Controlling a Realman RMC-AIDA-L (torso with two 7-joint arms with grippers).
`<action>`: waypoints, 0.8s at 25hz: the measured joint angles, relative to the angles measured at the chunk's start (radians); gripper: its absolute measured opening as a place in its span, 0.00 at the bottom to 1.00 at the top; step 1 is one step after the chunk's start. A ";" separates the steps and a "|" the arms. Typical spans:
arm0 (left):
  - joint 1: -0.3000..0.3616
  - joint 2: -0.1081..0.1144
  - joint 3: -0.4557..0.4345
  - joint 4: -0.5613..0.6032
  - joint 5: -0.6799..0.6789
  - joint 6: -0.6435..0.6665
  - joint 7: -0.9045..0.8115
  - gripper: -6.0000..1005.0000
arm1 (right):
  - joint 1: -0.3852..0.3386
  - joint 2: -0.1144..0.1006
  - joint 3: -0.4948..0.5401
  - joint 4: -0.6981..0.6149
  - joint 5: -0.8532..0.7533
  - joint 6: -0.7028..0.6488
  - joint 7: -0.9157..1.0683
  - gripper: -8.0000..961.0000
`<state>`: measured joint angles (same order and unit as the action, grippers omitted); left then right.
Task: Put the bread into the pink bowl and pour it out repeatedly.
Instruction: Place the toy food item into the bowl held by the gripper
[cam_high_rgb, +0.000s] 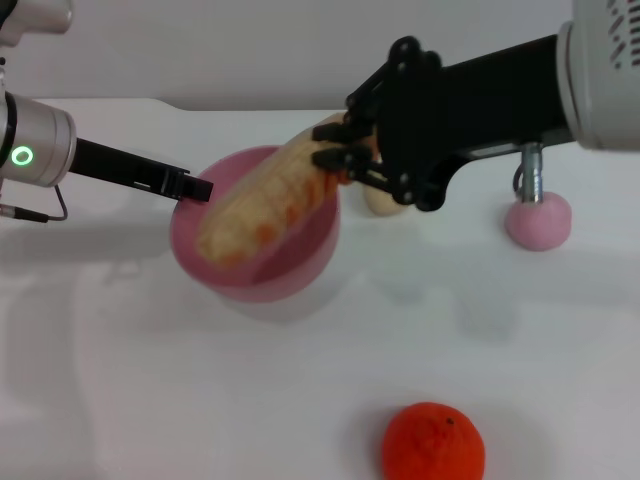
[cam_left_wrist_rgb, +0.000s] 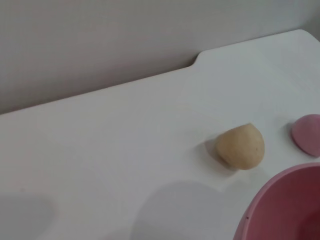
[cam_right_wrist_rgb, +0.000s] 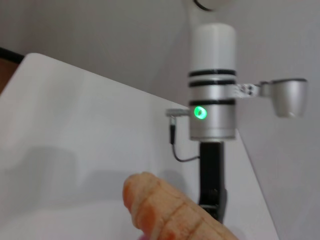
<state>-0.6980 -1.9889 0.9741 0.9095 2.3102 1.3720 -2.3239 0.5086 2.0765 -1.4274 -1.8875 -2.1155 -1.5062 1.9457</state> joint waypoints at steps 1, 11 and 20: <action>0.000 -0.001 0.000 0.000 -0.001 0.003 0.000 0.05 | -0.003 0.000 0.009 0.012 0.000 0.005 -0.007 0.10; -0.014 -0.009 0.000 0.000 -0.005 0.026 0.002 0.05 | -0.010 -0.002 0.061 0.201 0.006 0.063 -0.092 0.10; -0.029 -0.026 0.002 0.002 -0.008 0.038 0.012 0.05 | 0.019 -0.003 0.051 0.310 0.075 0.089 -0.170 0.10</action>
<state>-0.7270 -2.0149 0.9759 0.9112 2.3026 1.4102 -2.3124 0.5273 2.0734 -1.3760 -1.5774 -2.0402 -1.4171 1.7762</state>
